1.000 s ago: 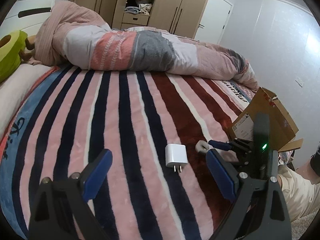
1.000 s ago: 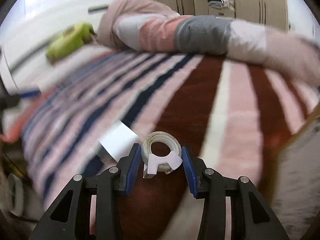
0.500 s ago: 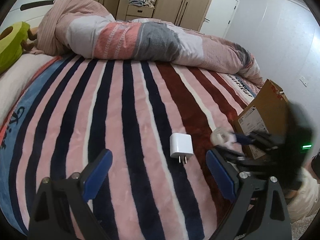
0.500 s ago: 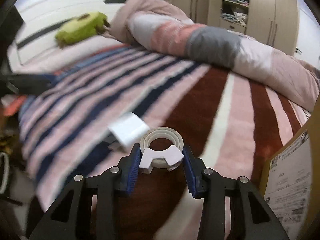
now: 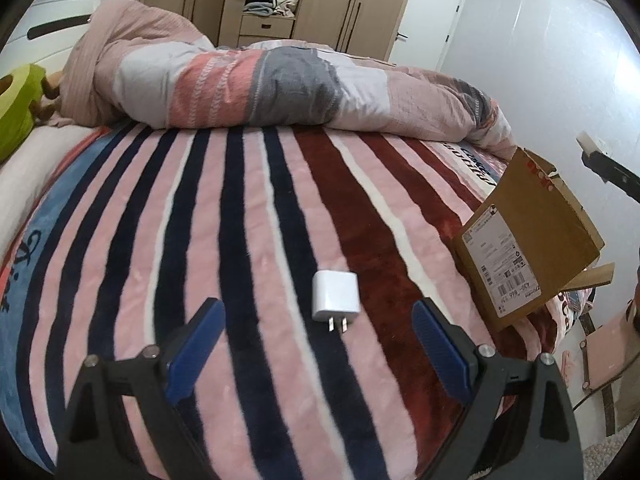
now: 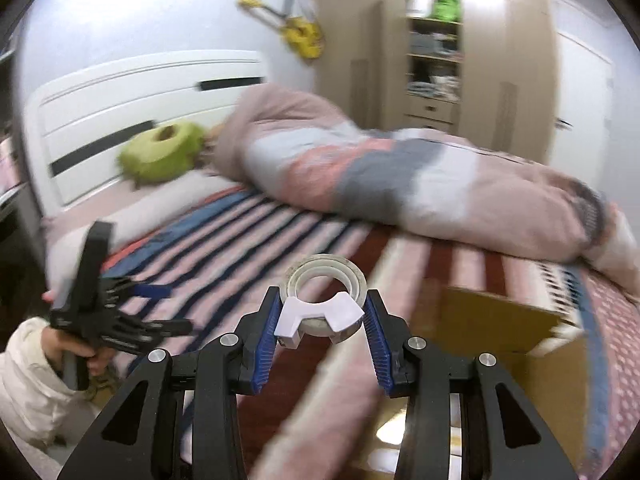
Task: Organize rigid objects
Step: 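Carry the tape roll into the box with the right gripper, then grasp the white wall charger with the left gripper and drop it into the box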
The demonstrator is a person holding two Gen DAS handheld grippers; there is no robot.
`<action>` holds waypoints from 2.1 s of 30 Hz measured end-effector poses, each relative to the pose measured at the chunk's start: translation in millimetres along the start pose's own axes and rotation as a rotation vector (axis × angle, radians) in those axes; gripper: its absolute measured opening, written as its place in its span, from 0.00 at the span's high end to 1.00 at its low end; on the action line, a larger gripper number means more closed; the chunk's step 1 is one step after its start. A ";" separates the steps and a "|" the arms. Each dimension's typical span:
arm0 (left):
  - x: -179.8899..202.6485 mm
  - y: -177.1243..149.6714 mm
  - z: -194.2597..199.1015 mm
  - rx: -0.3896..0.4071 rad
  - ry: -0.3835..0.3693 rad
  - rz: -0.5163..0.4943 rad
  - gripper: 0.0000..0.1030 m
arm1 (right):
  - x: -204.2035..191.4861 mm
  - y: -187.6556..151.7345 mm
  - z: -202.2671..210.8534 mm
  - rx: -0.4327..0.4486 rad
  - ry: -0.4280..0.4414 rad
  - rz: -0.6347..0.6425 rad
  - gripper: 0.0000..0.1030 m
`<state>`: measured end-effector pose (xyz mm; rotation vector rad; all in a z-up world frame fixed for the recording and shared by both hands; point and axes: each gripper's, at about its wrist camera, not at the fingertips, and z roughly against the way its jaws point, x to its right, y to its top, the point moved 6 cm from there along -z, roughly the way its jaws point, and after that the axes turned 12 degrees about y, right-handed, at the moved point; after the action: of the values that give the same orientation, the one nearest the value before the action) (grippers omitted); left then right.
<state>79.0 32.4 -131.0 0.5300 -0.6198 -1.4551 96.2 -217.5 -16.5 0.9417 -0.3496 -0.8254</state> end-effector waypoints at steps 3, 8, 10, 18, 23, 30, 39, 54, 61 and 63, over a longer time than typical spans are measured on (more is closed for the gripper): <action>15.4 3.8 -7.8 -0.008 -0.009 -0.014 0.09 | 43.0 -9.7 10.5 -0.070 -0.072 -0.063 0.64; 33.3 6.7 -21.0 -0.029 0.012 -0.034 0.09 | 86.6 -34.2 5.4 -0.178 -0.142 -0.134 0.64; 36.6 6.8 -25.2 -0.036 0.016 -0.029 0.09 | 92.5 -39.7 5.6 -0.185 -0.141 -0.151 0.60; 37.3 0.7 -49.4 -0.067 0.073 -0.015 0.09 | 63.8 -27.9 17.5 -0.053 0.004 -0.114 0.38; 32.2 -11.0 -70.2 -0.096 0.074 0.003 0.18 | 2.5 -4.3 13.6 0.043 0.192 -0.054 0.37; 31.6 -20.8 -101.0 -0.130 0.033 0.015 0.42 | -73.7 -14.0 -44.2 -0.014 0.233 0.008 0.37; 34.1 -19.6 -117.5 -0.108 0.043 0.032 0.62 | -73.3 -61.2 -100.2 -0.089 0.136 -0.046 0.37; 62.0 93.1 71.8 0.202 0.057 -0.158 0.62 | -83.0 -70.5 -97.7 -0.098 0.162 0.010 0.37; 190.6 133.5 122.4 0.195 -0.230 -0.341 0.62 | -97.6 -97.9 -135.3 -0.151 0.167 0.006 0.37; 229.8 133.4 111.2 0.123 -0.297 -0.386 0.62 | -96.5 -104.7 -144.1 -0.164 0.160 0.002 0.37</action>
<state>105.7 -185.3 55.8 0.5543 -0.8807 -1.8897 70.0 -95.7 -176.3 0.8476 -0.1420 -0.7598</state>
